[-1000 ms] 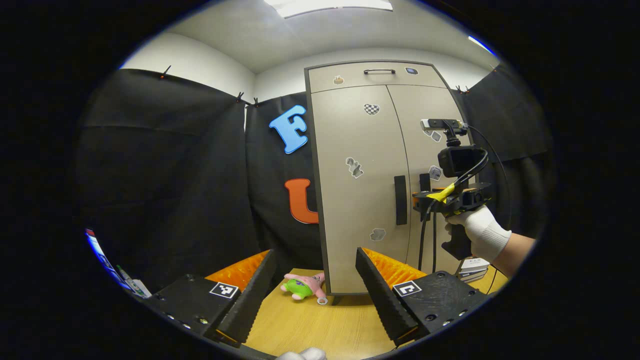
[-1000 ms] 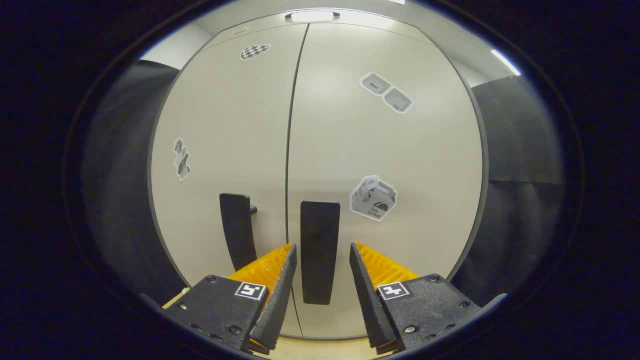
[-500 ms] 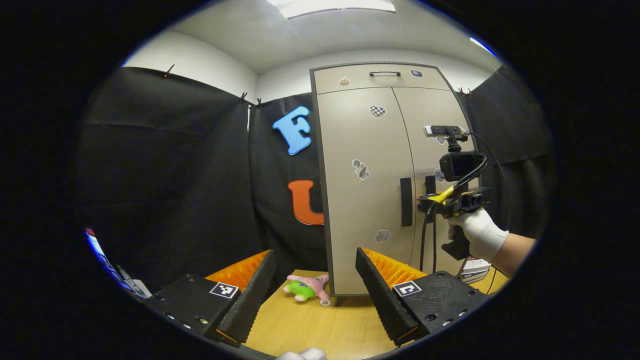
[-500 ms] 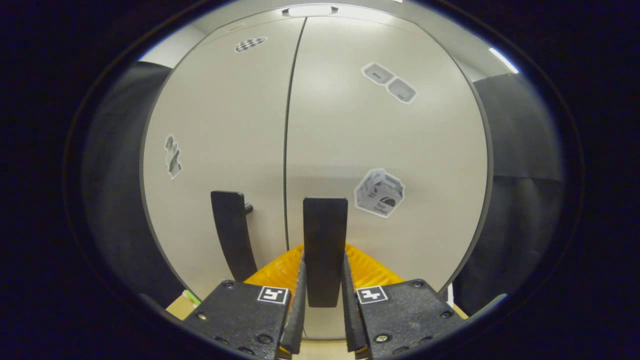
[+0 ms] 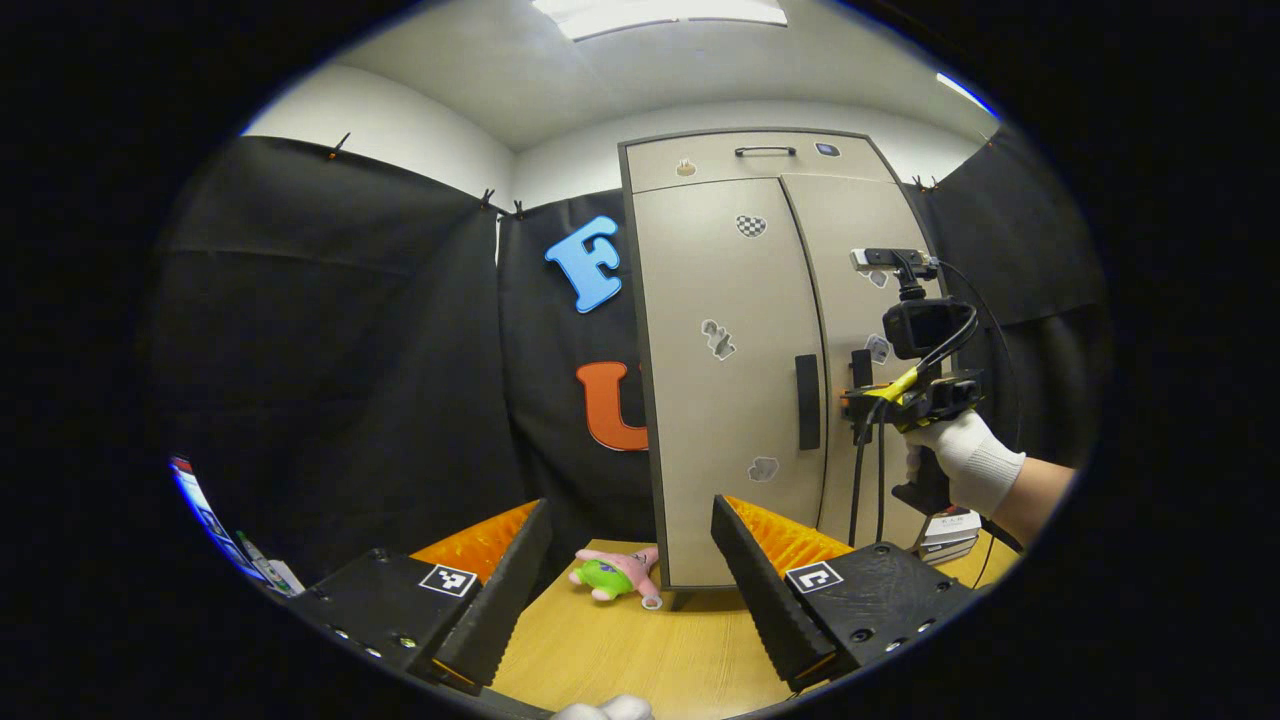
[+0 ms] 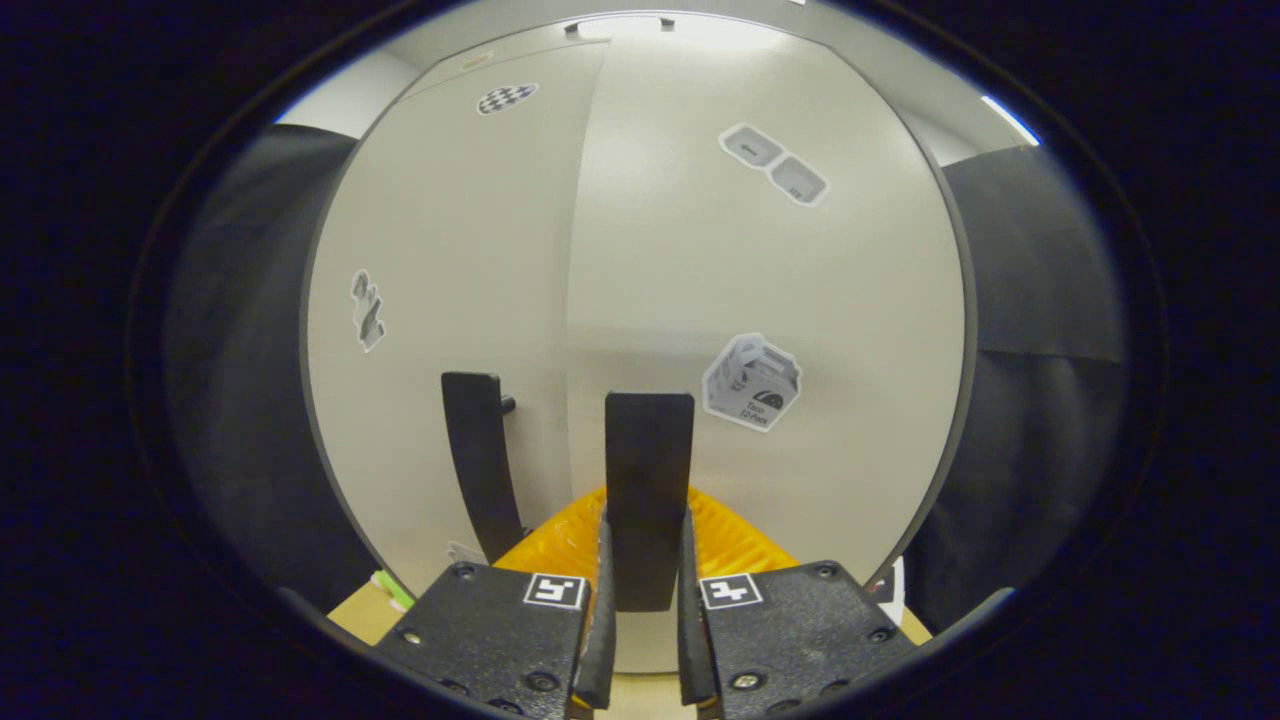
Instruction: Open the right door of the double-door shoe cabinet with the right hand, and open the left door with the left hand.
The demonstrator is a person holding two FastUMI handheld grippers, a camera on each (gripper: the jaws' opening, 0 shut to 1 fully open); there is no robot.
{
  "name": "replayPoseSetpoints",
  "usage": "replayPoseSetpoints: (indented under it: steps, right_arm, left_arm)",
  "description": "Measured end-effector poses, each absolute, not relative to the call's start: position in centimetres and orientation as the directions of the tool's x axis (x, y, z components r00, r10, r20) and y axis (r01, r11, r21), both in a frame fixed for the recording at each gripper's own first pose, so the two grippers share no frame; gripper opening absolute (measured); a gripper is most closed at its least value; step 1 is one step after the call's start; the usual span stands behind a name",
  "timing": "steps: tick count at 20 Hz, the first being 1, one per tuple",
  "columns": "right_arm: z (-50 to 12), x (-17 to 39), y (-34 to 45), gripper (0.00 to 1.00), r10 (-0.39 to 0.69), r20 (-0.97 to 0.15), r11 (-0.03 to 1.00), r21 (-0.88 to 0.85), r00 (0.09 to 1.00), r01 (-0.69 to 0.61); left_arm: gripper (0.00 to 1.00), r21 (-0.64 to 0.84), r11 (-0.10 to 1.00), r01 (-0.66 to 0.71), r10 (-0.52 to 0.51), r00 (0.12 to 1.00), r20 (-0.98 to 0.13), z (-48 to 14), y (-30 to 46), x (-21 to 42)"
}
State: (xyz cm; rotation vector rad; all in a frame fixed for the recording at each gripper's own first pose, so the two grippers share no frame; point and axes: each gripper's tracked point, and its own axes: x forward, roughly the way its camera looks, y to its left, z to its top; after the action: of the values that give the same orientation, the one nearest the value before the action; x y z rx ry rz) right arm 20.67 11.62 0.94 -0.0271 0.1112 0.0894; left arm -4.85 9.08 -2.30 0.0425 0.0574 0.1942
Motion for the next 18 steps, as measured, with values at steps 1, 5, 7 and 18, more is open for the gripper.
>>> replayPoseSetpoints:
  steps: [1, 5, 7, 18]
  right_arm:
    - [0.8, 20.2, 11.5, 0.28, 0.093, -0.119, 0.995, -0.028, 0.989, -0.097]
    - [1.1, 18.7, 11.2, 0.28, 0.103, -0.114, 0.993, -0.046, 0.988, -0.109]
    - [1.3, 17.9, 10.9, 0.28, 0.113, -0.117, 0.992, -0.047, 0.987, -0.119]
    - [1.8, 15.6, 9.6, 0.27, 0.128, -0.104, 0.991, -0.026, 0.986, -0.131]
  left_arm:
    - [0.96, 0.047, 0.981, -0.188, 0.191, 0.980, -0.051, -2.2, 9.0, -4.9]
    - [0.96, 0.039, 0.984, -0.171, 0.173, 0.984, -0.050, -2.3, 8.2, -5.8]
    - [0.96, 0.043, 0.985, -0.165, 0.167, 0.985, -0.046, -2.0, 8.0, -6.0]
    - [0.96, 0.039, 0.988, -0.147, 0.149, 0.988, -0.034, -1.8, 7.7, -6.5]
